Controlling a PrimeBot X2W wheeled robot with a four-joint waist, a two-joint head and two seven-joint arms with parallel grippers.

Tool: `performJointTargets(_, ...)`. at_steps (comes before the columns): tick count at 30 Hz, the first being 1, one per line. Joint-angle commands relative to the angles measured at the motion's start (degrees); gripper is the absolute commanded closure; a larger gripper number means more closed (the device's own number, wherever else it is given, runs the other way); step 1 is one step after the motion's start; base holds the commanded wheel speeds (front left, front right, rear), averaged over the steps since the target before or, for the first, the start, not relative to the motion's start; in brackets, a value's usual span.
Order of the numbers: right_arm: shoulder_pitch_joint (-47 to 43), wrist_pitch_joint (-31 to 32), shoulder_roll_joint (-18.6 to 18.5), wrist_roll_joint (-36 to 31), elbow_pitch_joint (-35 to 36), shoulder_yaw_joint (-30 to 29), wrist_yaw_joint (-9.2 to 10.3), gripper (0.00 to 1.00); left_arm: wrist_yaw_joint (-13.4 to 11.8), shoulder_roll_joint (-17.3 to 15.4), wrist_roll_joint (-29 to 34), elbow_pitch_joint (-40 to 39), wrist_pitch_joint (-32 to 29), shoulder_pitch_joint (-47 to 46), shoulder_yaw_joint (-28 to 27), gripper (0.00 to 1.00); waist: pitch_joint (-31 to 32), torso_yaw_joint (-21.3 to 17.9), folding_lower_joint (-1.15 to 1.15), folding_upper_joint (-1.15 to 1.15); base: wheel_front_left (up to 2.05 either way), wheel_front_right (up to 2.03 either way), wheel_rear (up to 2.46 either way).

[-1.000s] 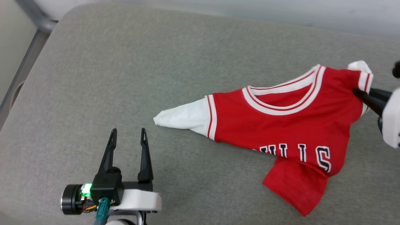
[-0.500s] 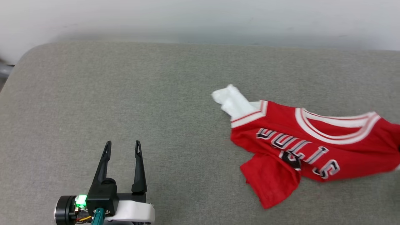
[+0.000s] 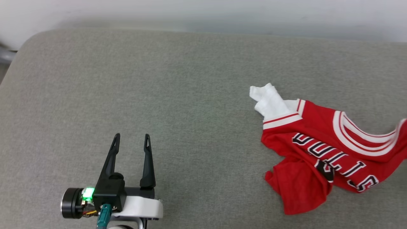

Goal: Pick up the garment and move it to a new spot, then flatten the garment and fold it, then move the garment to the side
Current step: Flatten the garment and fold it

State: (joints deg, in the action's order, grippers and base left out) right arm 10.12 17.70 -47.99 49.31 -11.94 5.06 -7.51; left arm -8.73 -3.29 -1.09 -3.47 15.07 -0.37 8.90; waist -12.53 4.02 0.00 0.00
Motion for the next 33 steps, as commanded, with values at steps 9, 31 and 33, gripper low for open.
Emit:
performJointTargets(9, 19.6, 11.3, 5.5, -8.3, -7.1, 8.2, 0.06, 1.00, -0.3, 0.3, -0.4, 0.1, 0.1, -3.9, 1.4, 0.00, -5.8, 5.1, 0.00, 0.00, 0.00, 0.00, 0.00)
performJointTargets(31, 28.3, 1.3, 7.3, -7.5, -19.7, 22.6, 0.05, 0.00, -1.0, 0.2, -0.5, 1.3, 0.1, -4.6, 1.2, 0.00, -5.0, 5.1, 0.00, 0.00, 0.00, 0.00, 0.00)
performJointTargets(33, 26.4, -3.1, 6.1, -8.3, -17.6, 22.0, 0.05, 0.00, -1.0, -0.2, -0.3, 1.4, 0.1, -3.8, 0.5, 0.00, -3.6, 4.0, 0.00, 0.00, 0.00, 0.00, 0.00)
